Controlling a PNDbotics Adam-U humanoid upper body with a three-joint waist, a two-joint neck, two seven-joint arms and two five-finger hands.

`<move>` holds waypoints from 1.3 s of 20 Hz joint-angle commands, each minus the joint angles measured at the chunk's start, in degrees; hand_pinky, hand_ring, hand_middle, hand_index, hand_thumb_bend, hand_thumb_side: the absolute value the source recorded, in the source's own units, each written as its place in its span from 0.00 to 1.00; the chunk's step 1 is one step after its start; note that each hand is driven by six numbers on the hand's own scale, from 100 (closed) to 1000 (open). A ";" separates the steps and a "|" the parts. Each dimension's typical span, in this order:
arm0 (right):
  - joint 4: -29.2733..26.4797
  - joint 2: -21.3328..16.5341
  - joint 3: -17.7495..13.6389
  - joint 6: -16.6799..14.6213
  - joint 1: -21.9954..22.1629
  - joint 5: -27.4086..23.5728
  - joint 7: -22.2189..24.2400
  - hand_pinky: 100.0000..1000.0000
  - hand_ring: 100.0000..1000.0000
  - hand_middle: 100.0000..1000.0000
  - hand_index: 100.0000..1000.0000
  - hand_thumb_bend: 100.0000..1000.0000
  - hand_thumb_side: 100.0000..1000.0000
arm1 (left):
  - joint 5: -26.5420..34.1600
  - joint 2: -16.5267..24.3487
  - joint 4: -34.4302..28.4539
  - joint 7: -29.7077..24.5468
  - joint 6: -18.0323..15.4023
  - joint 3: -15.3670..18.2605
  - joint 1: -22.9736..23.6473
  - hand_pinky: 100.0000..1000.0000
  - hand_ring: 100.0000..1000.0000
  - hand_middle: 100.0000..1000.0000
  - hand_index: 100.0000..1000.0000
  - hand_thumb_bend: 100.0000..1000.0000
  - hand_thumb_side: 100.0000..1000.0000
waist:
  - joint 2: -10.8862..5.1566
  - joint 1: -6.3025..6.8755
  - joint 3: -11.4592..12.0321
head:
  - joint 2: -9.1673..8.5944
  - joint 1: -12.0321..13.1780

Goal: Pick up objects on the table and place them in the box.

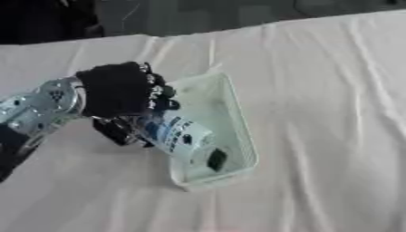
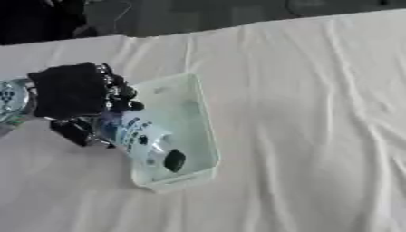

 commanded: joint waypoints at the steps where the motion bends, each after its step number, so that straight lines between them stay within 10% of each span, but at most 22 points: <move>1: -0.75 -1.83 -0.47 0.02 -0.84 -0.21 -0.25 0.08 0.24 0.34 0.48 0.00 1.00 | -3.64 2.16 0.98 -0.18 1.23 0.42 -1.01 0.37 0.53 0.50 0.44 0.00 0.60 | -1.08 -0.07 0.03 | -0.04 0.58; 9: -0.75 -2.43 -0.59 0.14 -1.09 -0.47 -0.78 0.08 0.24 0.33 0.47 0.00 1.00 | -12.31 3.31 1.06 -5.02 8.12 0.26 -3.37 0.82 0.88 0.76 0.54 0.25 0.66 | -1.45 0.75 -0.22 | -0.04 0.27; 15: -0.75 -3.54 -0.75 0.54 -2.29 -0.95 -2.35 0.09 0.24 0.33 0.47 0.00 1.00 | -21.47 3.85 2.50 -3.75 9.04 0.26 -4.02 0.97 0.99 0.83 0.59 0.45 0.66 | -1.83 2.33 -0.98 | -0.04 0.09; 26: -0.75 -4.81 -0.72 1.56 -5.26 -2.27 -4.89 0.10 0.24 0.33 0.47 0.00 1.00 | -28.18 3.16 2.75 4.99 11.21 0.96 -6.99 1.00 1.00 0.84 0.58 0.57 0.66 | -2.08 4.87 -2.94 | -0.04 -0.09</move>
